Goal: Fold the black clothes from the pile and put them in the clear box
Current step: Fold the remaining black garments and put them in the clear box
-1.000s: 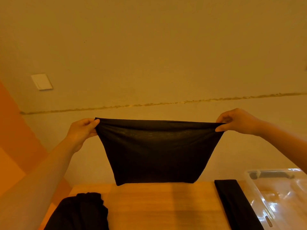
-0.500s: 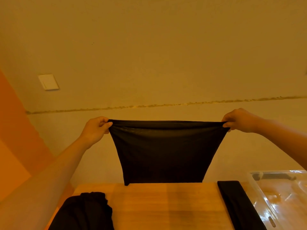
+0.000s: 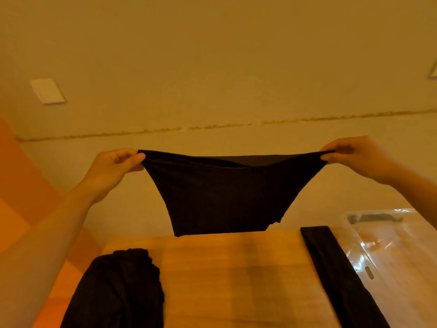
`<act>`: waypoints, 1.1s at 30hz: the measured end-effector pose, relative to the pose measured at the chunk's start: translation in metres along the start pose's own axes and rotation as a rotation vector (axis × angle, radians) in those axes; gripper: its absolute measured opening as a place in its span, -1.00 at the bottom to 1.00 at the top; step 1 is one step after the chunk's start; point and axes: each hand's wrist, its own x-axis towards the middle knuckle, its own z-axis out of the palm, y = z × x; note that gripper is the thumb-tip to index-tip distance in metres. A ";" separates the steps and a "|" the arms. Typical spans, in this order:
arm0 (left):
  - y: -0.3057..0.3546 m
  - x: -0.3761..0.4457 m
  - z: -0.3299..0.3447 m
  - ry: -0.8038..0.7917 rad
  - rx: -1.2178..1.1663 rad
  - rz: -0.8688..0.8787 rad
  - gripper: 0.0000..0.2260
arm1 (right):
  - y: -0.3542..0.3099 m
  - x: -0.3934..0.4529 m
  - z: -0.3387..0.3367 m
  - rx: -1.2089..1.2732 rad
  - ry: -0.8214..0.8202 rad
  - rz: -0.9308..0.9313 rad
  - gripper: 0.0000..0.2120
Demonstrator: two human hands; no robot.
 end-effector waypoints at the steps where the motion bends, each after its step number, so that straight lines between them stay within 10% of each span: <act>1: -0.009 -0.015 -0.003 -0.055 0.028 -0.029 -0.87 | 0.010 -0.017 0.006 -0.015 -0.044 0.021 -0.89; 6: -0.069 -0.094 -0.011 -0.300 0.101 -0.124 -0.57 | 0.058 -0.114 0.043 0.052 -0.199 0.097 -0.80; 10: -0.116 -0.163 0.007 -0.554 0.254 -0.137 -0.89 | 0.095 -0.195 0.084 -0.019 -0.437 0.225 -0.63; 15: -0.179 -0.241 0.039 -0.816 0.463 -0.016 -0.67 | 0.165 -0.265 0.134 -0.242 -0.657 0.307 -0.43; 19: -0.216 -0.279 0.058 -0.810 0.658 0.126 -0.70 | 0.165 -0.289 0.165 -0.373 -0.773 0.389 -0.81; 25: -0.229 -0.298 0.073 -0.834 0.604 0.026 -0.75 | 0.156 -0.284 0.183 -0.500 -0.912 0.270 -0.73; 33: -0.237 -0.283 0.114 -0.544 0.733 0.105 -0.48 | 0.174 -0.243 0.201 -0.402 -0.569 0.077 -0.87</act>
